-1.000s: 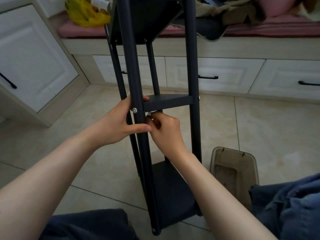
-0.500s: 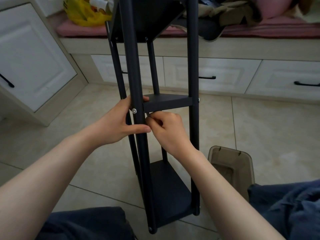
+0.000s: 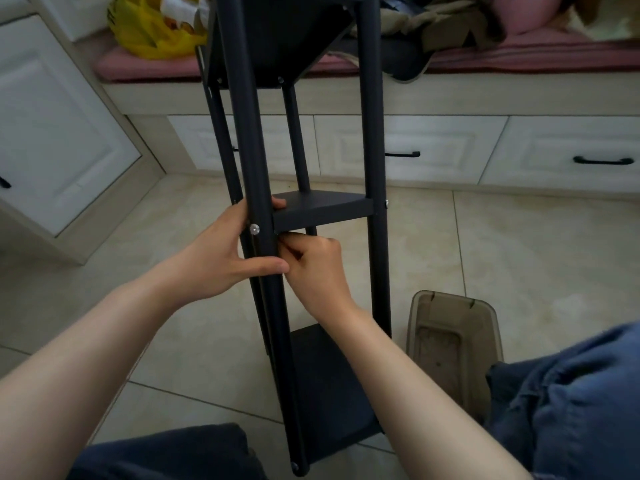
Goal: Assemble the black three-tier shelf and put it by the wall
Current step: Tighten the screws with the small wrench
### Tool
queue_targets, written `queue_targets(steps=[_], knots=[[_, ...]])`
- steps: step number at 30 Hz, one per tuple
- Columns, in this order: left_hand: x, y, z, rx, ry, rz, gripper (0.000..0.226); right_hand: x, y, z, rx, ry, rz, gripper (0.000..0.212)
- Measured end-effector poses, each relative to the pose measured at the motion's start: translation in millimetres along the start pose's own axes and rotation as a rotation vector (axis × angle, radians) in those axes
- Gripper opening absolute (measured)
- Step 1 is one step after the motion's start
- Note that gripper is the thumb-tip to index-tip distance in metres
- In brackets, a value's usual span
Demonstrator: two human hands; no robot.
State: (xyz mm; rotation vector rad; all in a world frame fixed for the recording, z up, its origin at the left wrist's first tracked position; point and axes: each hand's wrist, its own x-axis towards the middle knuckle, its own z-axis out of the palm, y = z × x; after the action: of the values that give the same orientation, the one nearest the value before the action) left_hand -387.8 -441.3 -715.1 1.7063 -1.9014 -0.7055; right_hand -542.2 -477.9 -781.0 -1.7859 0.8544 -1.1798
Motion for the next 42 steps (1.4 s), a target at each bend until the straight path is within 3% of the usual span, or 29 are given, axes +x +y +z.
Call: queue_targets(steps=[9, 22, 42], knots=[[-2.9, -1.0, -0.8, 0.011, 0.007, 0.015, 0.088, -2.1, 7.0, 12.6, -0.005, 0.075, -0.099, 0.010], [-2.8, 0.3, -1.1, -0.008, 0.012, 0.017, 0.086, -8.4, -2.2, -13.8, -0.096, -0.051, 0.059, 0.019], [-2.1, 1.0, -0.7, -0.028, 0.001, 0.022, 0.086, -5.4, -6.8, -12.7, -0.205, 0.033, -0.084, 0.016]])
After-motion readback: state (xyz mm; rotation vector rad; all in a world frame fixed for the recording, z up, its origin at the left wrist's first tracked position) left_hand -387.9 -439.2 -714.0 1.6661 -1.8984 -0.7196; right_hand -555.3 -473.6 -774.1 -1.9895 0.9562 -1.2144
